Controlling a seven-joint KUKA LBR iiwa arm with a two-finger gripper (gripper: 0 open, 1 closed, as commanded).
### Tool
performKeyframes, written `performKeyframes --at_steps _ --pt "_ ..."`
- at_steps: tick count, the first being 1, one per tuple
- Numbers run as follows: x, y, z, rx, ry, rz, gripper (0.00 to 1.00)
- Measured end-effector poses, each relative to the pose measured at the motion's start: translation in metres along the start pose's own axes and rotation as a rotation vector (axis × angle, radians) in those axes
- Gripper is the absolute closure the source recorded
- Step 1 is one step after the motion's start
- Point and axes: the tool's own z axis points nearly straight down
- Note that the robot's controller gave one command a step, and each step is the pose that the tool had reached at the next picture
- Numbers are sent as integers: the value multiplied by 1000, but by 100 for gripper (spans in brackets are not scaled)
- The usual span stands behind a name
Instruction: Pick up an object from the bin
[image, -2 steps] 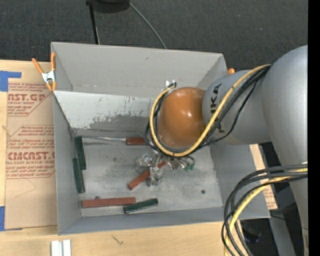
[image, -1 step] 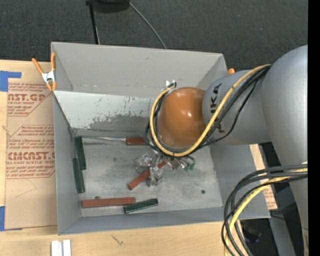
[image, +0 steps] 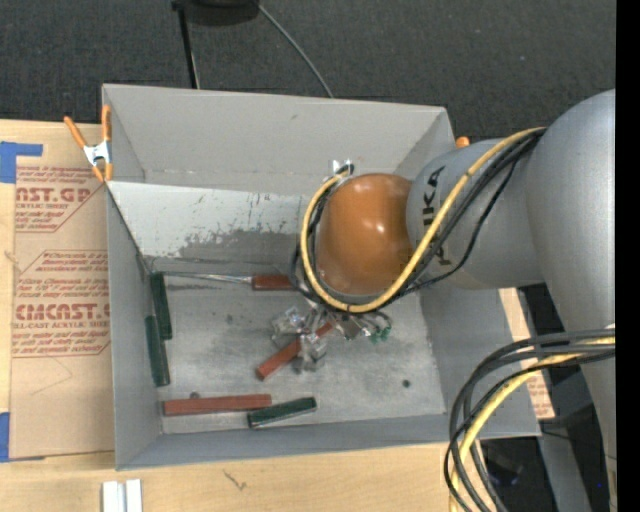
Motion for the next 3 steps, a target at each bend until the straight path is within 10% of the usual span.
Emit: performKeyframes --at_steps 3 --pt "1 1 -26 -2 5 0 100"
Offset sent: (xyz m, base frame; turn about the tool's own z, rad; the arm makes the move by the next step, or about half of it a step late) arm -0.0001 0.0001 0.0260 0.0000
